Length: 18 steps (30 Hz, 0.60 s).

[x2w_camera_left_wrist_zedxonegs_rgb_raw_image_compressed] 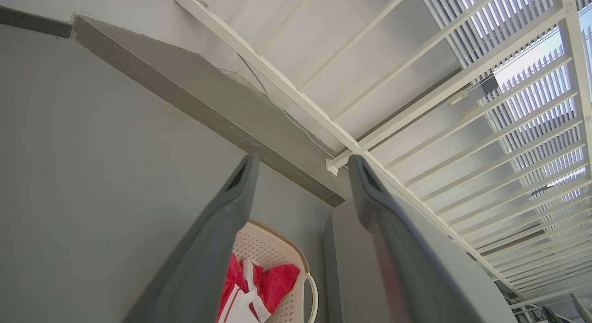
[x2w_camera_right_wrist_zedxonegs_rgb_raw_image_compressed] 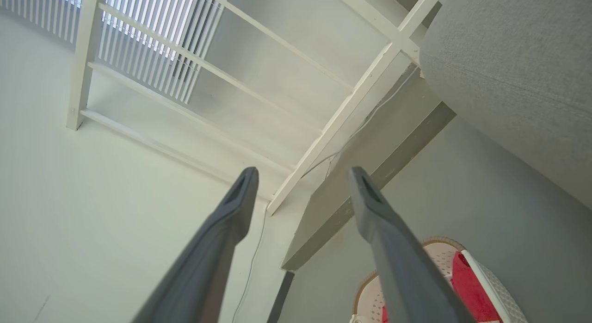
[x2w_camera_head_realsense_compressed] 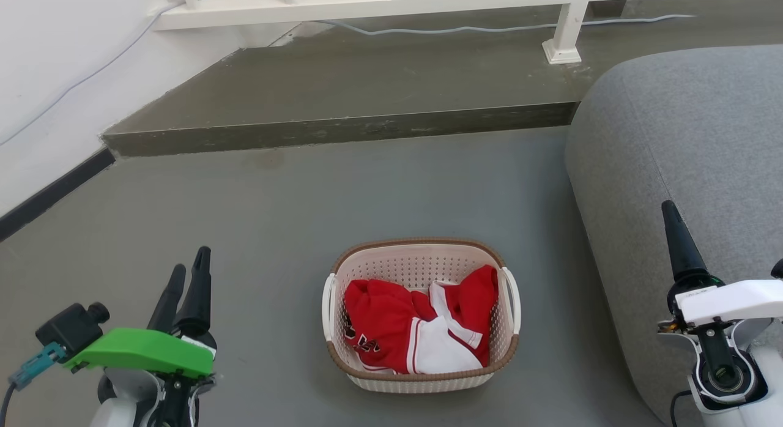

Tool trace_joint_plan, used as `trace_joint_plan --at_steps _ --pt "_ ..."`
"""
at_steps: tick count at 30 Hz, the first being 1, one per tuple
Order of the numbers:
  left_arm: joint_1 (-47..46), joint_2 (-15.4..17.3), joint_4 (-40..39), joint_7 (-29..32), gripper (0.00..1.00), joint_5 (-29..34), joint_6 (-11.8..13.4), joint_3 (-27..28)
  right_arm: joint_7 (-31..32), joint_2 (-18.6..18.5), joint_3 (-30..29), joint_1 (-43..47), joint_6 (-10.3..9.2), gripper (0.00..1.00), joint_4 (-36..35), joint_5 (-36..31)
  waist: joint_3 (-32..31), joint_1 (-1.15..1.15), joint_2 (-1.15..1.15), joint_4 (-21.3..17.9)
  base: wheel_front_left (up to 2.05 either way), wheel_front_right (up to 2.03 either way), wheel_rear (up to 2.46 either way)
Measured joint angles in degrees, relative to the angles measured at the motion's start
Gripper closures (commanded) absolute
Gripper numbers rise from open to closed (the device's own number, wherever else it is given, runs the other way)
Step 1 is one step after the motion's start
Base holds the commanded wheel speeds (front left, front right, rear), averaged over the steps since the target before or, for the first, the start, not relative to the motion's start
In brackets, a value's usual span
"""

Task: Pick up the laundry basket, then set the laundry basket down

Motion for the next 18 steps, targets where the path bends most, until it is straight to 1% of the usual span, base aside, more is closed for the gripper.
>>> trace_joint_plan --at_steps 6,18 --pt "-0.58 0.12 -0.58 -1.00 0.00 6.14 0.00 -0.27 -0.76 -0.98 1.23 -0.19 -0.01 0.00 0.60 -5.67 0.21 0.00 0.00 -0.07 0.00 0.00 0.00" --pt "-0.75 -0.27 -1.34 -3.30 0.00 16.51 0.01 -1.72 -3.10 -1.02 1.90 -1.38 -0.16 0.00 0.55 -14.83 0.61 0.00 0.00 -0.18 0.00 0.00 0.00"
